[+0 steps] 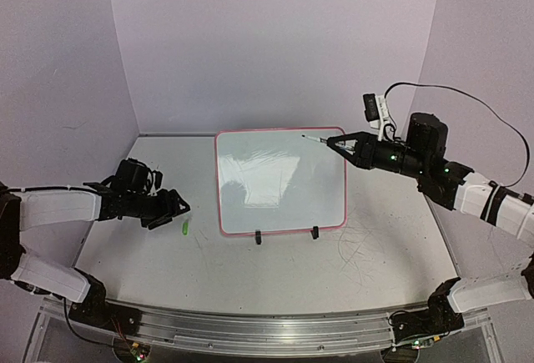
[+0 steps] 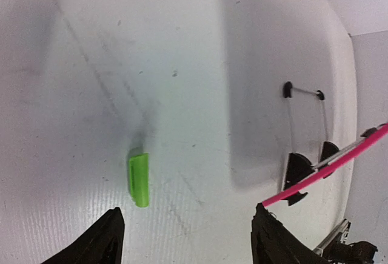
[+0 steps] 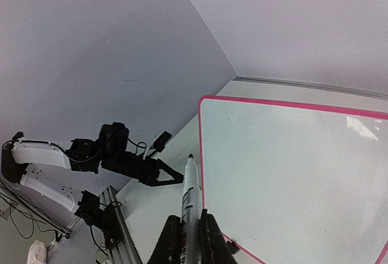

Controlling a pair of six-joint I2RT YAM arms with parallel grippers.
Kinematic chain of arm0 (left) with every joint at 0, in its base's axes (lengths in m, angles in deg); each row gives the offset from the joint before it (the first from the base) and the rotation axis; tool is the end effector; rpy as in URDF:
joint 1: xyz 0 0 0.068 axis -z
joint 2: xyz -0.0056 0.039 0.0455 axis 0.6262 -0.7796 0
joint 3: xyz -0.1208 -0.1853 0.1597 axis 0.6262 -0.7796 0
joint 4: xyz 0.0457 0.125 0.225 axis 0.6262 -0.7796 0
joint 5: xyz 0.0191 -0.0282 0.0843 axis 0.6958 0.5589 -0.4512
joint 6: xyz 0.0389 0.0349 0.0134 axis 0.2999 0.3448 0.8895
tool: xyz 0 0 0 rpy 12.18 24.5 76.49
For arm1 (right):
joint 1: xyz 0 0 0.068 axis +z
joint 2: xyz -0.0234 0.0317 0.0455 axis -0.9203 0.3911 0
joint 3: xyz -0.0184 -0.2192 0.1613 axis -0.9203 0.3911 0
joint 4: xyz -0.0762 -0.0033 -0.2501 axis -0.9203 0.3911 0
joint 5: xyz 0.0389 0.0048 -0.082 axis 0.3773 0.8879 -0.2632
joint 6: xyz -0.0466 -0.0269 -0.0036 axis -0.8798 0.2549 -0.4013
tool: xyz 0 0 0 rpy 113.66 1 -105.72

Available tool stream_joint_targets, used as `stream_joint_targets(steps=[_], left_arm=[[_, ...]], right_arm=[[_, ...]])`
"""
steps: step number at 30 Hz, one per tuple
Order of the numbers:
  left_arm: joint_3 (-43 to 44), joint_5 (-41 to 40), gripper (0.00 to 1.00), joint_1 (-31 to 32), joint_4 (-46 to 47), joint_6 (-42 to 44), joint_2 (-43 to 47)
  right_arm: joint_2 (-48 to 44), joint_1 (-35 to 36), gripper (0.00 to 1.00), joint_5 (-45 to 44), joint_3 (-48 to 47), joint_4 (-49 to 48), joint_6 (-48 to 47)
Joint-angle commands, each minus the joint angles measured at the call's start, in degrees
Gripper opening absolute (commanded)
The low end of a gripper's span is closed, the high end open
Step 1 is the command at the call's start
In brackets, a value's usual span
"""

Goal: Write a sentence on the whiteboard
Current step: Place the pen cap at the center of the board, then hold the whiteboard at the center of the board.

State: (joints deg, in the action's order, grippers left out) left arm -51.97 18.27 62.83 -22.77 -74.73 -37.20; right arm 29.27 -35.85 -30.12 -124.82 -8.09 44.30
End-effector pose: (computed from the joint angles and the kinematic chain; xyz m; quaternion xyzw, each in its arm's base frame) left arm 0.2224 -0.1085 0.1755 -0.0938 0.9255 -0.2811 0.2356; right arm 0.2219 0.1581 0.3450 -0.2387 0.6742 0.5107 0.4772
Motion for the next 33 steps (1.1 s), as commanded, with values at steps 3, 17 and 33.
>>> stream_joint_targets(steps=[3, 17, 33], left_arm=[[3.53, 6.28, 0.84, 0.08, 4.68, 5.02, 6.58], [4.98, 10.54, 0.92, -0.06, 19.61, 5.04, 5.05], [6.53, 17.53, 0.91, -0.2, 34.43, 1.92, -4.92]], right_arm=[[-0.56, 1.3, 0.0, -5.73, -3.72, 5.44, -2.16], [1.0, 8.09, 0.0, -29.39, -12.88, 20.02, -4.36], [-3.27, 7.73, 0.0, -36.38, -14.2, 13.97, -13.14]])
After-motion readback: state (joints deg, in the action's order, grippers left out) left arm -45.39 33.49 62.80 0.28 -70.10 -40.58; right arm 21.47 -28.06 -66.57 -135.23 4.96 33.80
